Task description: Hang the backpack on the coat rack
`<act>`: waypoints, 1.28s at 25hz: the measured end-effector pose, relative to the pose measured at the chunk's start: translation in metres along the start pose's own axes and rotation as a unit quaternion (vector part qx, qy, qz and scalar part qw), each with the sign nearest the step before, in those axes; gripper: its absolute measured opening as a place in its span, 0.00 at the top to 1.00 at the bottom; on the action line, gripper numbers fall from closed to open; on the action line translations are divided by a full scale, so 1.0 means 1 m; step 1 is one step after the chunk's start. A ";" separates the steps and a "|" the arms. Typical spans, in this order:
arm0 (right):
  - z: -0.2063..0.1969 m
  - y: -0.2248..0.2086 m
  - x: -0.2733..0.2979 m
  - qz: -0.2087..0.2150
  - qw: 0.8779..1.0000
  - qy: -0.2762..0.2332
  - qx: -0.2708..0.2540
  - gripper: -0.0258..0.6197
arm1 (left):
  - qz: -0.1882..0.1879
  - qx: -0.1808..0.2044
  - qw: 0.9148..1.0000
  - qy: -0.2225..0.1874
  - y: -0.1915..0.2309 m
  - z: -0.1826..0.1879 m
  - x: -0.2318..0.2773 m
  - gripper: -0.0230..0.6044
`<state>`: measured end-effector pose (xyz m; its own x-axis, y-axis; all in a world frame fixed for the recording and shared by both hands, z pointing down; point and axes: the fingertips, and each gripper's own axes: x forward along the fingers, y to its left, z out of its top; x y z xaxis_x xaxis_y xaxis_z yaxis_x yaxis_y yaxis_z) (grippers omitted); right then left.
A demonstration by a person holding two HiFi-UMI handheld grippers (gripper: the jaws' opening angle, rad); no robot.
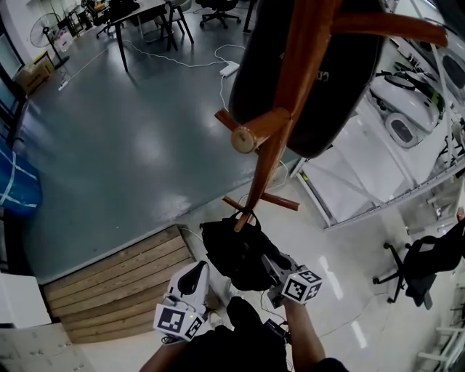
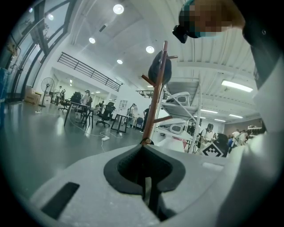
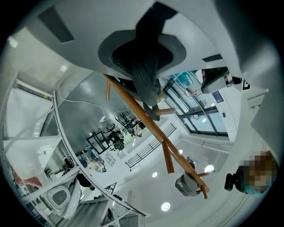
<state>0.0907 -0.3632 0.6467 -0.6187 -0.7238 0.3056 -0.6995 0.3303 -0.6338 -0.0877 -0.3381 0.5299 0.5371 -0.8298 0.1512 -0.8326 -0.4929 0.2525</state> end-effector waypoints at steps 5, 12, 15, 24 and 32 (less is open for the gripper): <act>-0.004 -0.013 0.002 -0.004 1.000 0.007 0.000 0.87 | -0.001 0.001 1.000 0.002 -0.003 -0.002 0.003 0.93; -0.007 -0.026 0.008 -0.009 1.000 0.010 -0.015 0.87 | -0.001 -0.001 1.000 0.002 -0.001 -0.001 0.003 0.93; -0.007 -0.031 0.011 -0.013 0.999 0.010 -0.030 0.87 | -0.001 -0.003 1.000 0.000 -0.001 -0.001 0.002 0.93; -0.009 -0.042 0.017 -0.067 0.992 0.028 -0.107 0.87 | -0.002 -0.003 1.000 -0.015 -0.005 0.005 -0.010 0.93; -0.010 -0.047 0.022 -0.135 0.975 0.051 -0.167 0.87 | -0.006 -0.001 1.000 -0.030 -0.011 0.012 -0.028 0.93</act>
<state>0.1062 -0.3883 0.6906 -0.4156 -0.7536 0.5094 -0.9092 0.3272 -0.2577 -0.0954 -0.3133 0.5113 0.5386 -0.8378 0.0899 -0.8255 -0.5033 0.2554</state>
